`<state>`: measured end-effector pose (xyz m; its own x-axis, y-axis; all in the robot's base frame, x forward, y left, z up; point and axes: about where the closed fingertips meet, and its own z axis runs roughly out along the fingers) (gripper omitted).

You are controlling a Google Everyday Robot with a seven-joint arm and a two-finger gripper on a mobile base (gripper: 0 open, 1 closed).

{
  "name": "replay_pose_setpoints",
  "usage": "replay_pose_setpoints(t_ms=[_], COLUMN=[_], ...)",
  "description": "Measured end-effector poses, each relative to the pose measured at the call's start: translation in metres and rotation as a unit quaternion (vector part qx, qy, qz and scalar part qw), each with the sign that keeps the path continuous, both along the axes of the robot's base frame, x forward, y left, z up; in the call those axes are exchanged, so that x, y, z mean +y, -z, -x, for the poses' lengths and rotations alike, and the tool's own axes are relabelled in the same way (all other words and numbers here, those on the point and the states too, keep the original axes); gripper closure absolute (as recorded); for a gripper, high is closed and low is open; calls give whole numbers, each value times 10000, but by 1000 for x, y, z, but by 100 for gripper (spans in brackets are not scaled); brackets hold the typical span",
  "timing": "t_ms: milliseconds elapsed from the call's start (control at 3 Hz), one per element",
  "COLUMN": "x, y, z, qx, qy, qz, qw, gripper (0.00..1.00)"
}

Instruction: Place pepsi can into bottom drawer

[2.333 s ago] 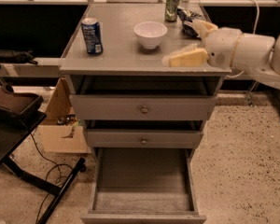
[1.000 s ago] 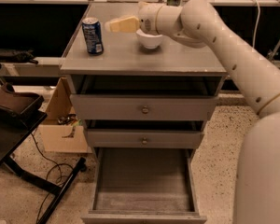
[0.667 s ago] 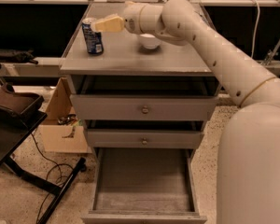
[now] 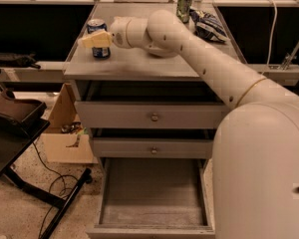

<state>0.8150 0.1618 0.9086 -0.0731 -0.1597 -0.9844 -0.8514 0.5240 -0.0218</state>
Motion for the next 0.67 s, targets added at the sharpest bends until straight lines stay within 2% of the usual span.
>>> replay_pose_setpoints(t_ms=[333,667], x=[29,30], y=[24,26], z=[-7,-8], qx=[204,216], qy=[-154,-157], qz=[-127,-131], qw=[9996,9996], gripper=[16,39])
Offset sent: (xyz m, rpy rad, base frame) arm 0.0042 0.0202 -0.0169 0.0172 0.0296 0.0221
